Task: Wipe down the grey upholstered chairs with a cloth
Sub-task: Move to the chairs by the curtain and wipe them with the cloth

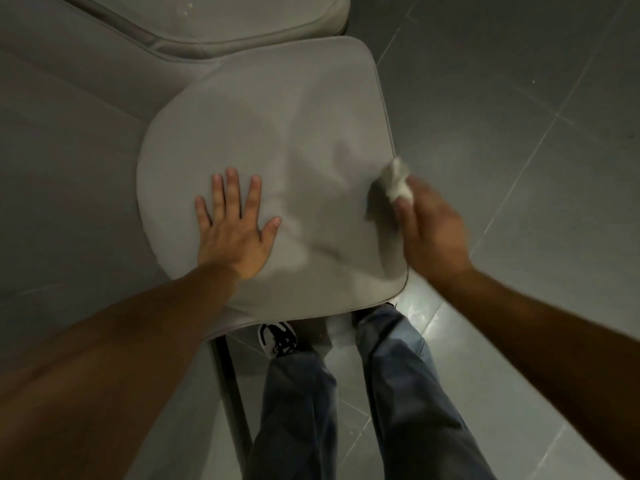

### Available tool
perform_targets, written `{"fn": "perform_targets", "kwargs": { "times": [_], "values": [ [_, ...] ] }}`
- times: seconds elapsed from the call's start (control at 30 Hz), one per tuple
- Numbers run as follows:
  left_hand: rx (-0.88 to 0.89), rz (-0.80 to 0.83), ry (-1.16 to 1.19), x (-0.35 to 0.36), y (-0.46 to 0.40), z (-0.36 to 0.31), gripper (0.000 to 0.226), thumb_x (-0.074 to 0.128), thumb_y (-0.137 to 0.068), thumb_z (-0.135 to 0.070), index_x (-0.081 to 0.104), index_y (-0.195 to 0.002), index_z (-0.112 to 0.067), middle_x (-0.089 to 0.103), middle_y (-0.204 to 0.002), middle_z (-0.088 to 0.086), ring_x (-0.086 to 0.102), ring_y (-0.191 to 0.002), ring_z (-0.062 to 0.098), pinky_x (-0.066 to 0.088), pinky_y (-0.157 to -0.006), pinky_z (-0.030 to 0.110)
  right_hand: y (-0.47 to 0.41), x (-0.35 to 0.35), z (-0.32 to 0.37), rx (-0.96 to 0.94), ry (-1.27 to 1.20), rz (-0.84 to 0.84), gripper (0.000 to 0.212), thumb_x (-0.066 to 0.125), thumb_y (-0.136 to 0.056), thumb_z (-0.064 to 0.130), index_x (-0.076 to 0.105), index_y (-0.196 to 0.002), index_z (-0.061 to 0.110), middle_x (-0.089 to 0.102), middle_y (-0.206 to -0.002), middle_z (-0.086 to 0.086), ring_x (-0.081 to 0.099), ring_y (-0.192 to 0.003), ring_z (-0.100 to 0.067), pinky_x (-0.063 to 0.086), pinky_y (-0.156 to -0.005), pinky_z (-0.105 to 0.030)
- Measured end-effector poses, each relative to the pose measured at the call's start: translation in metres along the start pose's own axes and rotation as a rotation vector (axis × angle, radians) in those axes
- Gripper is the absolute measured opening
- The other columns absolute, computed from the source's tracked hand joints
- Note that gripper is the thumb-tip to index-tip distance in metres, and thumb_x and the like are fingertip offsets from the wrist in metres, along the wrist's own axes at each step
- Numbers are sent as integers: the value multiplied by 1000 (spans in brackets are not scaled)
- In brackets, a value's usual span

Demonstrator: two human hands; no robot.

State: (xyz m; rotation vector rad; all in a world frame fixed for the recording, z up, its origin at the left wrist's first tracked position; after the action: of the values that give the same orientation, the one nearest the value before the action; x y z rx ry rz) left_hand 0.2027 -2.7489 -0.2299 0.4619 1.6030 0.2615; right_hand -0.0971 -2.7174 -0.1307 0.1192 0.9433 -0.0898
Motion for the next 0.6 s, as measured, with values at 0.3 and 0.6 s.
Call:
{"fn": "perform_targets", "kwargs": {
  "times": [0.3, 0.6],
  "values": [
    [126, 17, -68, -8, -5, 8, 76, 8, -97, -72, -16, -159, -35, -23, -168, 4, -24, -153, 24, -15, -121, 53, 60, 90, 46, -618, 170, 465, 40, 58, -94, 24, 59, -132, 14, 52, -142, -12, 42, -136, -34, 26, -115, -47],
    [280, 1, -178, -23, -21, 44, 66, 4, -95, -74, -16, -154, -51, -21, -169, -1, -18, -155, 26, -5, -123, 56, 124, 175, 125, -957, 353, 522, 49, 53, -94, 34, 48, -142, 27, 42, -151, 0, 32, -143, -28, 18, -120, -47]
  ]
}}
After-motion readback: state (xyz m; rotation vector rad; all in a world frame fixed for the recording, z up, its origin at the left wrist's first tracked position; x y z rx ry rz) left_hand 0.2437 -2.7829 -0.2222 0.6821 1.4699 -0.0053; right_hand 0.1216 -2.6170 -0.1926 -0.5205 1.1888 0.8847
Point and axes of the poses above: each hand's wrist, its own y-axis away from the middle knuckle, its own x-axis out of the palm, z = x × y, the point moved 7 cm from there along -y, towards the middle knuckle
